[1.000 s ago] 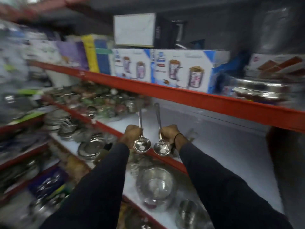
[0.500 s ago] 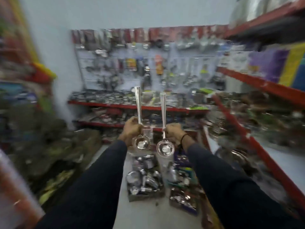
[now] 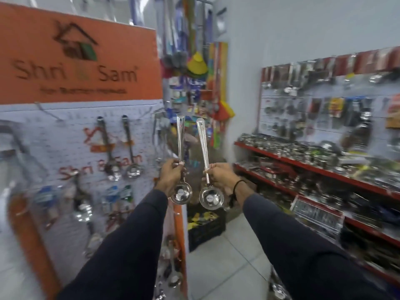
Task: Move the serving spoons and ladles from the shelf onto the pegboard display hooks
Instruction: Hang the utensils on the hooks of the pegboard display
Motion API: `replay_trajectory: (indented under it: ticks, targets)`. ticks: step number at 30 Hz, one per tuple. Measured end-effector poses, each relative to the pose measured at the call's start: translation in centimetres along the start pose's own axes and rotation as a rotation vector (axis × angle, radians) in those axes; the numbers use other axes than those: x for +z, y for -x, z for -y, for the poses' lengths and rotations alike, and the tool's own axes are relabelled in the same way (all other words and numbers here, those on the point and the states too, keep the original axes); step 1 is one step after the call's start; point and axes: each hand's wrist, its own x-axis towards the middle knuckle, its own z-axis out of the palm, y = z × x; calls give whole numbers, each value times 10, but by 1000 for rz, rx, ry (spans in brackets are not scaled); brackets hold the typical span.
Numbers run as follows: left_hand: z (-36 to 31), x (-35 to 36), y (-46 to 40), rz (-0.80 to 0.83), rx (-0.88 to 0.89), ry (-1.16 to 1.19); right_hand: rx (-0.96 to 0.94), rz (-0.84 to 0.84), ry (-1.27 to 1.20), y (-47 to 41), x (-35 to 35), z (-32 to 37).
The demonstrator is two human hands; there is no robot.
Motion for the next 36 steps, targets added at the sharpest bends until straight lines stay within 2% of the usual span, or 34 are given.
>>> replay_trajectory:
  ticks: [7,12,16,25,36]
  targets:
    - [-20,-94,-10,-252,77,-78,-84,90,27,-24,88,20]
    - [-21,-123,-30,-269,30,-156,-148,97,35,-38,115,28]
    - [-18,-129,-44,-297,8,-128,-192,115,74,-49,130,34]
    - [6,-134,-75,-368,-16,-160,-151,247,124,-66,146,33]
    - [25,-151,-122,-328,-19,-235,-122,287,-31,-103,175,17]
